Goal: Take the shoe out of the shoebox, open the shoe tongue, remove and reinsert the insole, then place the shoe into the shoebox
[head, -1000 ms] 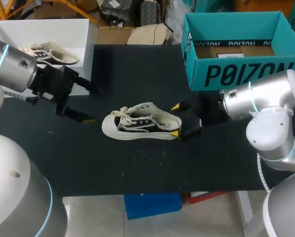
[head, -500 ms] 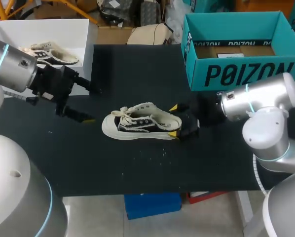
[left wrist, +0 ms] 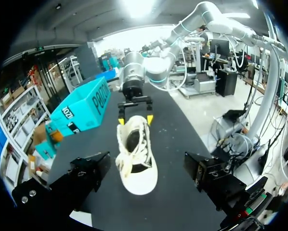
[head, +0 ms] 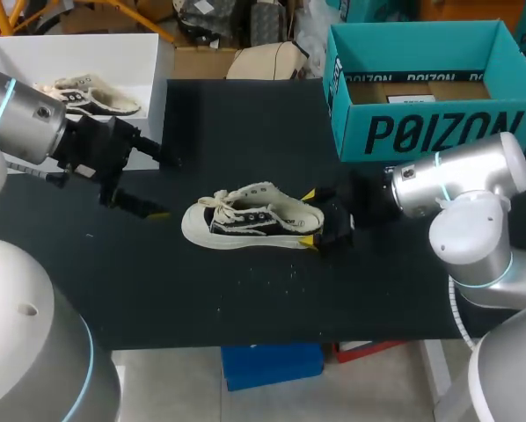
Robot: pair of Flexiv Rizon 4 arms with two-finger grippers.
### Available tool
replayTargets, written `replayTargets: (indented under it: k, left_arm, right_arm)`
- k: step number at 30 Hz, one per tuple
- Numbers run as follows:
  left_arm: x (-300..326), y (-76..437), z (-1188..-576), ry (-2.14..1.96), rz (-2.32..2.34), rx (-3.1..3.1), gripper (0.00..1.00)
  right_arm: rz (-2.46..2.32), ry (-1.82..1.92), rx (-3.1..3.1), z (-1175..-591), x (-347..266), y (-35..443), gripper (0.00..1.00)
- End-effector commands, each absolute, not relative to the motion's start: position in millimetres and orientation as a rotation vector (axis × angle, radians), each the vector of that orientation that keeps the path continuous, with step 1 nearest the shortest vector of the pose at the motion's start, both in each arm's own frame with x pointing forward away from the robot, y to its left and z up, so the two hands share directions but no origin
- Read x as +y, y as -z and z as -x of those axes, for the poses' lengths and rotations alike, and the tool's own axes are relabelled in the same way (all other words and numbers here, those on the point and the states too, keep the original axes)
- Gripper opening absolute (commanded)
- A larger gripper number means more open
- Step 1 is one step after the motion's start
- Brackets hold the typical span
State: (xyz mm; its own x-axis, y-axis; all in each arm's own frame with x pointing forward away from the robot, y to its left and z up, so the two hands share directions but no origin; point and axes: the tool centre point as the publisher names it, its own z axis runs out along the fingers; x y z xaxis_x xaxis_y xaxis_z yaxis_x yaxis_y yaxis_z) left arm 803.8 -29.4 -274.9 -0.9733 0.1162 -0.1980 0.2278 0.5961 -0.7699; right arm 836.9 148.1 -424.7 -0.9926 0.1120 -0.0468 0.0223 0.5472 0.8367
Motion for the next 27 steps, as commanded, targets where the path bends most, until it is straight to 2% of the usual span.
replayTargets:
  k: [1, 11, 12, 13, 14, 23, 27]
  left_arm:
    - [-30, 276, -803, 1.323, -0.291, 2.688, 1.0]
    - [-30, 276, -803, 1.323, -0.291, 2.688, 1.0]
    - [-30, 276, -803, 1.323, -0.291, 2.688, 1.0]
    - [-30, 276, -803, 1.323, -0.291, 2.688, 1.0]
    - [-30, 276, -803, 1.323, -0.291, 2.688, 1.0]
    - [-44, 273, -805, 1.212, -0.188, 2.753, 1.0]
    - [-62, 274, -805, 1.046, 0.091, 2.799, 1.0]
  right_arm:
    - [-0.124, -1.449, 2.679, -838, 150, 429, 1.0]
    - [-0.095, -1.497, 2.699, -840, 161, 436, 1.0]
    - [-0.098, -1.497, 2.701, -840, 161, 436, 0.88]
    - [-0.098, -1.497, 2.701, -840, 161, 436, 0.29]
    - [-0.098, -1.497, 2.701, -840, 161, 436, 0.0]
    - [-0.098, -1.497, 2.701, -840, 161, 436, 0.0]
    - [-0.098, -1.497, 2.701, -840, 161, 436, 0.0]
